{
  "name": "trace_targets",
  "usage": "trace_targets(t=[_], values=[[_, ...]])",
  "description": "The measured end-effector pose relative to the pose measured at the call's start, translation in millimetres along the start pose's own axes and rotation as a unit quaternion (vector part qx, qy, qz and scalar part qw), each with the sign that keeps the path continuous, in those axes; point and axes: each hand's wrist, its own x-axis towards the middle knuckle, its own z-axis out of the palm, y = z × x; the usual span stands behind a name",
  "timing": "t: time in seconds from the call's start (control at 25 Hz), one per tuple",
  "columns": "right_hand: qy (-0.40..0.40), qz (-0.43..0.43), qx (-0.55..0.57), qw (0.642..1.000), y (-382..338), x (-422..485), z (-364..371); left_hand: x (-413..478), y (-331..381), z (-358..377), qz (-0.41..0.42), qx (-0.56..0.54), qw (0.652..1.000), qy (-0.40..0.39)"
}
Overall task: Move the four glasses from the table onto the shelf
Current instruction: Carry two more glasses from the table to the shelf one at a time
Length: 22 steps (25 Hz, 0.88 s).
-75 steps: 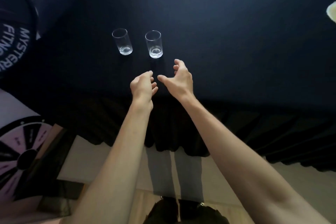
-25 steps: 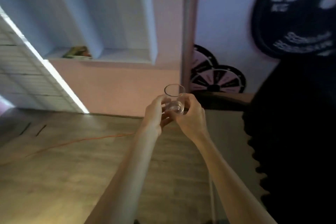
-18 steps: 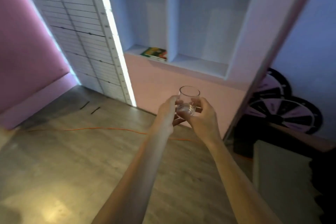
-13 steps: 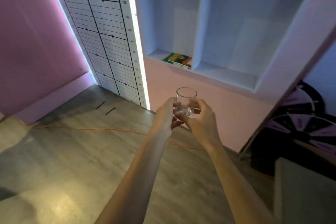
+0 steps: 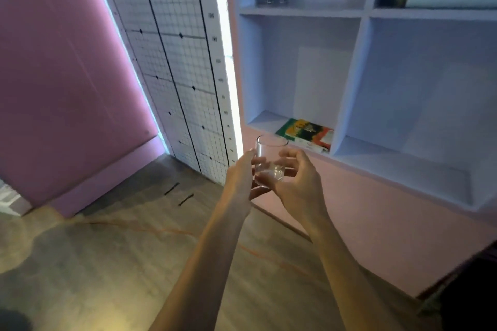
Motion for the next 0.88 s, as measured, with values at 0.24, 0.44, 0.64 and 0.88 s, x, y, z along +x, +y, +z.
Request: trace_targets(t=[0.24,0.44,0.64,0.88], values=[[0.011,-0.051,-0.01,0.999,-37.9,139.3,7.6,99.3,89.5,38.3,0.062,-0.008,0.998,-0.014],[0.037,-0.092,-0.032,0.995,-83.1,227.1,10.5,156.0,160.8,61.6,0.106,-0.036,0.992,-0.054],[0.085,-0.136,-0.04,0.986,-143.4,316.7,16.3,217.4,250.6,82.8,0.161,-0.067,0.977,-0.121],[0.152,-0.119,-0.069,0.979,-192.8,408.9,44.7,287.8,324.4,85.5,0.182,-0.098,0.958,-0.197]])
